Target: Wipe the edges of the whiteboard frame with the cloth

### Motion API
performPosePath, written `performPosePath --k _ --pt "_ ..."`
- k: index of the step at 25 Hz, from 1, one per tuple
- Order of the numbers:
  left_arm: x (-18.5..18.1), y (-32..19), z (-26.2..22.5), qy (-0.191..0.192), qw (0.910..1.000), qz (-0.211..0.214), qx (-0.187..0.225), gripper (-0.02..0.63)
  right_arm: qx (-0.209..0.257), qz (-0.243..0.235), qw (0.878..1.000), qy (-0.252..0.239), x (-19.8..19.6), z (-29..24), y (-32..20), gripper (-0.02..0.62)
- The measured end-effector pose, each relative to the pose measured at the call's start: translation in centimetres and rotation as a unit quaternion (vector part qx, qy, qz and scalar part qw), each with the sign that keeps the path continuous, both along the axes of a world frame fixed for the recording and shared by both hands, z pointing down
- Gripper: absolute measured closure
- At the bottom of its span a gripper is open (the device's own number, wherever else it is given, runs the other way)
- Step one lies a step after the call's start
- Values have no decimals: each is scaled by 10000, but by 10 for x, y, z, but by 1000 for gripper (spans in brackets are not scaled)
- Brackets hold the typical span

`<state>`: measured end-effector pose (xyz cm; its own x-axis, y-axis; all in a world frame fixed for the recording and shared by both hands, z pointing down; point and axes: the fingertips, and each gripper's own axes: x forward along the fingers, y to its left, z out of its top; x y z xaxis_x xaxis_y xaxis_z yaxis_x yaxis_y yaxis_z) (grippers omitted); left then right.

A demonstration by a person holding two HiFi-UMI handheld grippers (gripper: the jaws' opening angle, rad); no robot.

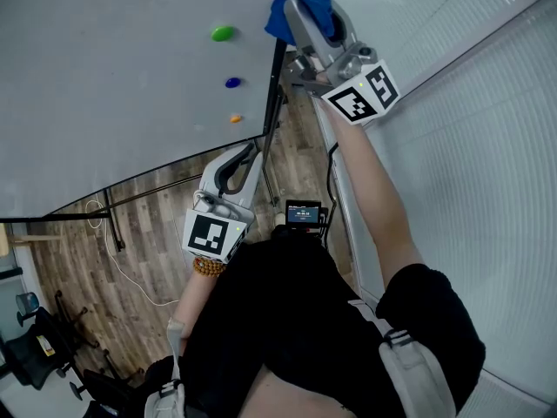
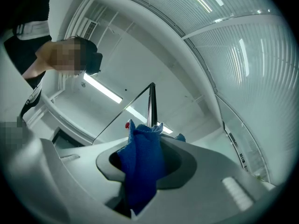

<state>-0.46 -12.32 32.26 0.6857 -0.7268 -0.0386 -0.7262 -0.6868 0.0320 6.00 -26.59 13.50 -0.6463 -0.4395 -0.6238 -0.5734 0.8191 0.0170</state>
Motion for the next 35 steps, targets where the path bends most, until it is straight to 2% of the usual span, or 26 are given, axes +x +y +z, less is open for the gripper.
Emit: performPosePath --k 11,17,23,32,35 --pt "3 6 8 10 9999 99 38 456 -181 176 9996 113 -3 36 5 457" --pt "1 3 10 -83 9998 16 -165 456 -305 232 9991 152 -5 53 4 457" --pt "2 4 22 -53 9999 54 -91 456 -434 312 9984 200 -7 83 4 457" --pt "0 6 14 -20 10000 71 -31 457 -626 420 9968 271 -9 97 4 457" --pt "-1 5 16 -60 9999 29 -152 456 -688 468 9961 296 -8 104 3 457"
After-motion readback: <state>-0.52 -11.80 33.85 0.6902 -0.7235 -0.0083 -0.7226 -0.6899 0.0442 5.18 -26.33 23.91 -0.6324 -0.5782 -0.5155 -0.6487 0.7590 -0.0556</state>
